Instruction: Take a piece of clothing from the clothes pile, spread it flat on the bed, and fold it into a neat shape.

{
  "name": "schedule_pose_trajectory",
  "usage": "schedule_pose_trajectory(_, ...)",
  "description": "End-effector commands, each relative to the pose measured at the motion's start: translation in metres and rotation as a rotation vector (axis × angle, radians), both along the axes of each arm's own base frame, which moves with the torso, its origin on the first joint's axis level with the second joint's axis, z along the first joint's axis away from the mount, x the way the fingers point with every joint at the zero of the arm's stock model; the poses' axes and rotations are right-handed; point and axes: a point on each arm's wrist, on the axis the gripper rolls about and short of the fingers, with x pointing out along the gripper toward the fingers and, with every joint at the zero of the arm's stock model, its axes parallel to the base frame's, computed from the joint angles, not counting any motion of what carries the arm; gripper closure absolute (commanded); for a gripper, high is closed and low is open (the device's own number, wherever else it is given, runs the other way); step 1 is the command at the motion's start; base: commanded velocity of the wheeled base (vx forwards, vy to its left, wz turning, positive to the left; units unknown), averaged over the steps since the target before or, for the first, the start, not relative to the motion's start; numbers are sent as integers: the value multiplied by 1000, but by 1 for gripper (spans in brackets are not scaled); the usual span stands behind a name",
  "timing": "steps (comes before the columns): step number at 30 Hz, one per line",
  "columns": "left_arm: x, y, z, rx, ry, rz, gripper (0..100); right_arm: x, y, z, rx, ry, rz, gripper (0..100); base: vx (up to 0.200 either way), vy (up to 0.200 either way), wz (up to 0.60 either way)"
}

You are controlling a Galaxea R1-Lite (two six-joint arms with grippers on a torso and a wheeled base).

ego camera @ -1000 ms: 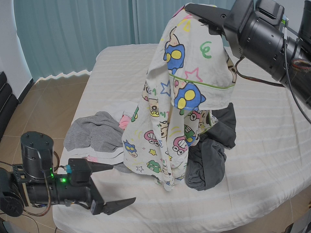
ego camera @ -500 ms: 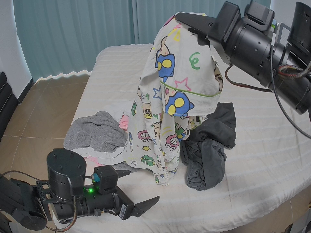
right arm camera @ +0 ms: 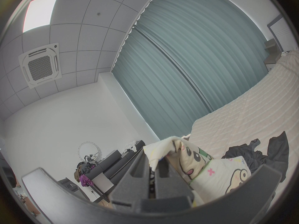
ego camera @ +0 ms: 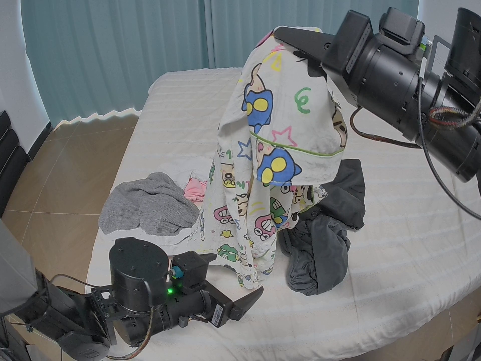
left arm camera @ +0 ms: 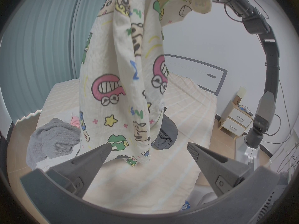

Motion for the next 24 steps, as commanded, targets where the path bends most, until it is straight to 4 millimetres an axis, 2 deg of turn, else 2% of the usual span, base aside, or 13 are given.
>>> schedule_pose_trajectory(1, 5, -6, -17, 40, 30, 9, 0, -2, -3, 1, 4, -2, 1, 100, 0, 0, 0)
schedule_pose_trajectory(12, 20, -21, -17, -11, -2, 68, 0, -3, -3, 2, 6, -4, 1, 100, 0, 0, 0)
schedule_pose_trajectory(13, 21, -28, -19, -45, 5, 69, 0, -3, -3, 2, 6, -4, 1, 100, 0, 0, 0)
schedule_pose_trajectory(20, 30, -36, -34, -34, -7, 130, 0, -3, -4, 2, 7, -5, -1, 100, 0, 0, 0)
schedule_pose_trajectory(24, 43, -43, -42, -70, -72, 205, 0, -4, -6, 3, 9, -7, -1, 100, 0, 0, 0)
